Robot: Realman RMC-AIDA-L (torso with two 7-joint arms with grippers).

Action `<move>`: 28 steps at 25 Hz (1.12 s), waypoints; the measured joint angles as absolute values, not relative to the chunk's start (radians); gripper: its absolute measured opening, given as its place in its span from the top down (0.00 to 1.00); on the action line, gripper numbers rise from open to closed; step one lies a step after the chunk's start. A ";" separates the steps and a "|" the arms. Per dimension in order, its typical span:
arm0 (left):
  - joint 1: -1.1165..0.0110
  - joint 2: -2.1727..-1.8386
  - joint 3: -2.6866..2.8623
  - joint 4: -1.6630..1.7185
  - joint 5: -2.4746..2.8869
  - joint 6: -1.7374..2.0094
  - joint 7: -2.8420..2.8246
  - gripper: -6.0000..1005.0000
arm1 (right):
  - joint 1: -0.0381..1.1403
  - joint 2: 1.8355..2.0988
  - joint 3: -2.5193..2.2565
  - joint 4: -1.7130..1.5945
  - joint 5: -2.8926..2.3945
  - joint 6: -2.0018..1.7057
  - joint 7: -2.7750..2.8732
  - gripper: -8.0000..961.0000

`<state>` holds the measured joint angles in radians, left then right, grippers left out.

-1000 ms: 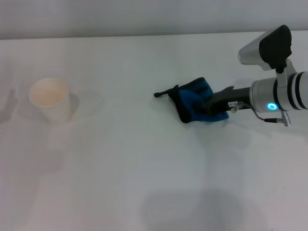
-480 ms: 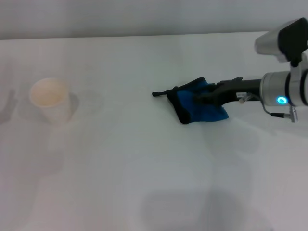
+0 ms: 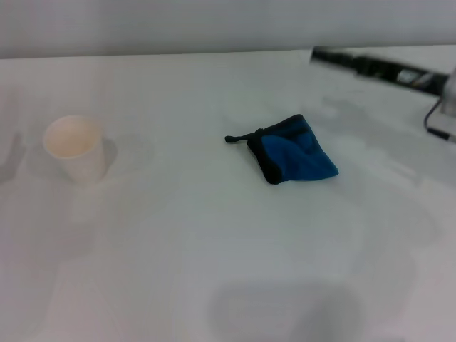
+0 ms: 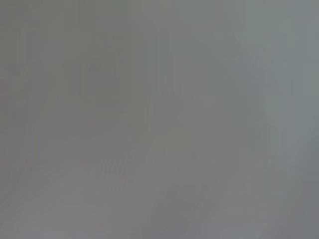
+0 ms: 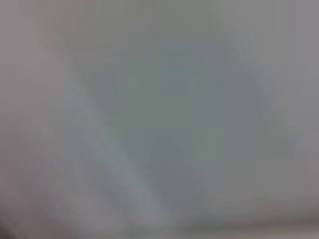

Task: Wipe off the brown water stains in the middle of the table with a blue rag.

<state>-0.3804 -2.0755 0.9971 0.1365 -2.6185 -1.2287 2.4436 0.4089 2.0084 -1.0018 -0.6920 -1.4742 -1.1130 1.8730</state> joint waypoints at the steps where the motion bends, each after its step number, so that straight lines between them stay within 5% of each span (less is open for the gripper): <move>1: -0.380 -2.075 0.997 0.136 -2.618 -1.229 2.444 0.13 | 0.407 2.008 -0.959 -0.654 -1.408 -1.155 1.835 0.09; 16: -0.384 -2.072 0.997 0.136 -2.618 -1.217 2.444 0.13 | 0.400 2.017 -0.702 -0.164 -0.884 -1.297 0.738 0.09; 28: -0.401 -2.079 0.997 0.126 -2.659 -1.159 2.444 0.13 | 0.417 2.023 -0.700 -0.069 -0.721 -1.168 0.497 0.09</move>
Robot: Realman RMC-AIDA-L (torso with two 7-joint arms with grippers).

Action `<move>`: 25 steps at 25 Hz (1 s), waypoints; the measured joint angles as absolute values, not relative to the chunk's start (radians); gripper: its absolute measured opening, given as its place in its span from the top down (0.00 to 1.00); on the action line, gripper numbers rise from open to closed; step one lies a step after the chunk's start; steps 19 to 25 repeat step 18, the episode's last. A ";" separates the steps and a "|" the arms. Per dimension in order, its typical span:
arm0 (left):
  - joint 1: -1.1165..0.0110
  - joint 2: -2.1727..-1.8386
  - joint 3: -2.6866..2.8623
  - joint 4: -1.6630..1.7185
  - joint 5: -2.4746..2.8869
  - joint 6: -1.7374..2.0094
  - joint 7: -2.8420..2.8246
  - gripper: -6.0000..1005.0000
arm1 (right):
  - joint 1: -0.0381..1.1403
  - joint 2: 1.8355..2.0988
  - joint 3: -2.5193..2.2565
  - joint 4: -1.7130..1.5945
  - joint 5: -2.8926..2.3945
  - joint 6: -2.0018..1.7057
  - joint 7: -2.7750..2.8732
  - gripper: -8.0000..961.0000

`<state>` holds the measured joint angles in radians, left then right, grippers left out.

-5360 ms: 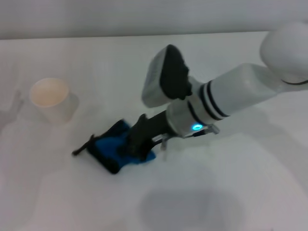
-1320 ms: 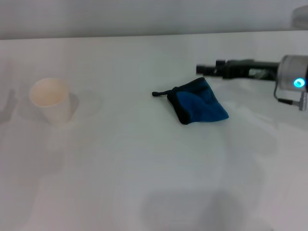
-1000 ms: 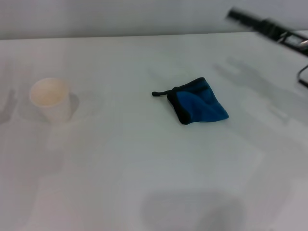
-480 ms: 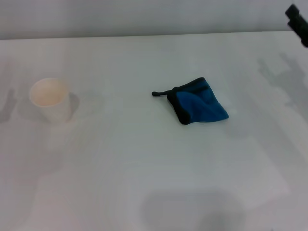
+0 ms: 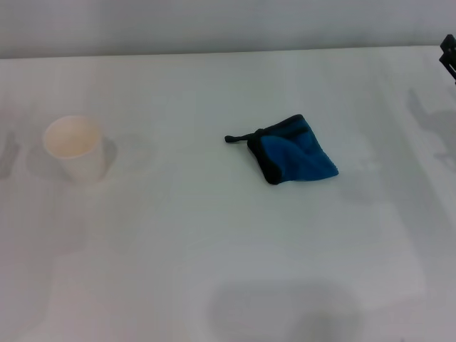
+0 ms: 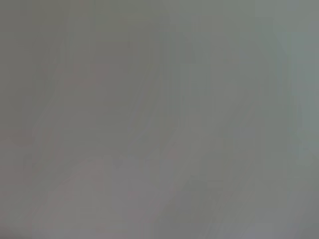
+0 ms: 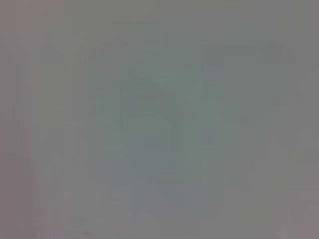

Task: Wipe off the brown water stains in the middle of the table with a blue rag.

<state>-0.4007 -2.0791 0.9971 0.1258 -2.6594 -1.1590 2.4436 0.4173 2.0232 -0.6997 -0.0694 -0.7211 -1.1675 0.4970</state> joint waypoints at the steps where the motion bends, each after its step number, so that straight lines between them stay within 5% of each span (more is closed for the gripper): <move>1: -0.404 -2.079 0.997 0.126 -2.659 -1.152 2.444 0.13 | 0.420 2.023 -0.700 -0.066 -0.721 -1.169 0.496 0.09; 25: -0.440 -2.079 0.997 0.132 -2.660 -1.069 2.447 0.13 | 0.429 2.025 -0.706 -0.013 -0.722 -1.196 0.482 0.09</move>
